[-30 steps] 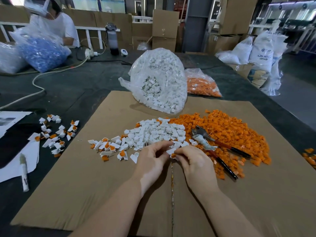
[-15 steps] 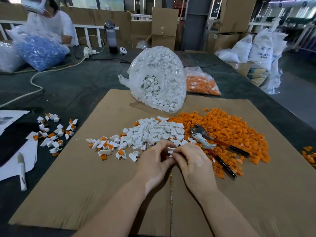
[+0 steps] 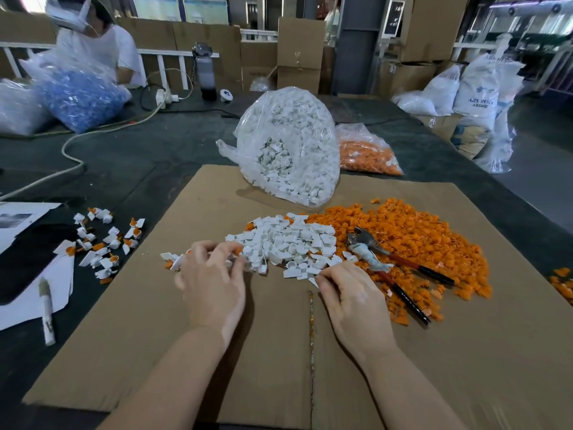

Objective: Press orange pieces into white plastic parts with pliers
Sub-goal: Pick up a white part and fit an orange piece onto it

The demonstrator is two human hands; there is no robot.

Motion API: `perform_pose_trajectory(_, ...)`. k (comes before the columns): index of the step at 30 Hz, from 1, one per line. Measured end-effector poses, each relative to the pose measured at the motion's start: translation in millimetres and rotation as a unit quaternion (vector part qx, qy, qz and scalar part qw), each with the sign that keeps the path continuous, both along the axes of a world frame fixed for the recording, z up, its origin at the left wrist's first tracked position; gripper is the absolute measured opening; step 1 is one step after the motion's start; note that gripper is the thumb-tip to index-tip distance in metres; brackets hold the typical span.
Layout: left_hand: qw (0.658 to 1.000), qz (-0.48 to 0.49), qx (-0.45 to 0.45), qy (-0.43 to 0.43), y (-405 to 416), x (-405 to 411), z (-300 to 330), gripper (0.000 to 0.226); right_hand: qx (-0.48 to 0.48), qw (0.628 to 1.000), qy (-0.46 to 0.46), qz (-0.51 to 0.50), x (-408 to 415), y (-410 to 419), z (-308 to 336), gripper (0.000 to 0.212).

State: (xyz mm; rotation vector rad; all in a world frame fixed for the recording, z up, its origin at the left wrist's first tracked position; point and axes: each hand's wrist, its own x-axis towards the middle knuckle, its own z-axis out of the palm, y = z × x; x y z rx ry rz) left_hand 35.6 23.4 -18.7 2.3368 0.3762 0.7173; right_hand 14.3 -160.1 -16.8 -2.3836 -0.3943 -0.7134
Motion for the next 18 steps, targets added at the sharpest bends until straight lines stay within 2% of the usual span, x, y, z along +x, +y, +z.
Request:
perform_pose_trajectory(6,0.997,0.03,0.044,0.048,10.0,-2.1,-1.4,0.023,-0.007,1.0,-0.006,-0.002,-0.4,-0.2,0.0,0.01)
perform_pose_trajectory(12,0.998,0.023,0.011,0.052,11.9,-3.4,-0.2,0.033,-0.005,1.0,-0.003,-0.007,-0.4,-0.2,-0.5,0.01)
perform_pose_trajectory(18,0.992,0.068,0.069,0.081,12.7,-12.3,-2.4,0.025,-0.003,0.999,-0.022,-0.037,0.3,-0.3,-1.5,0.009)
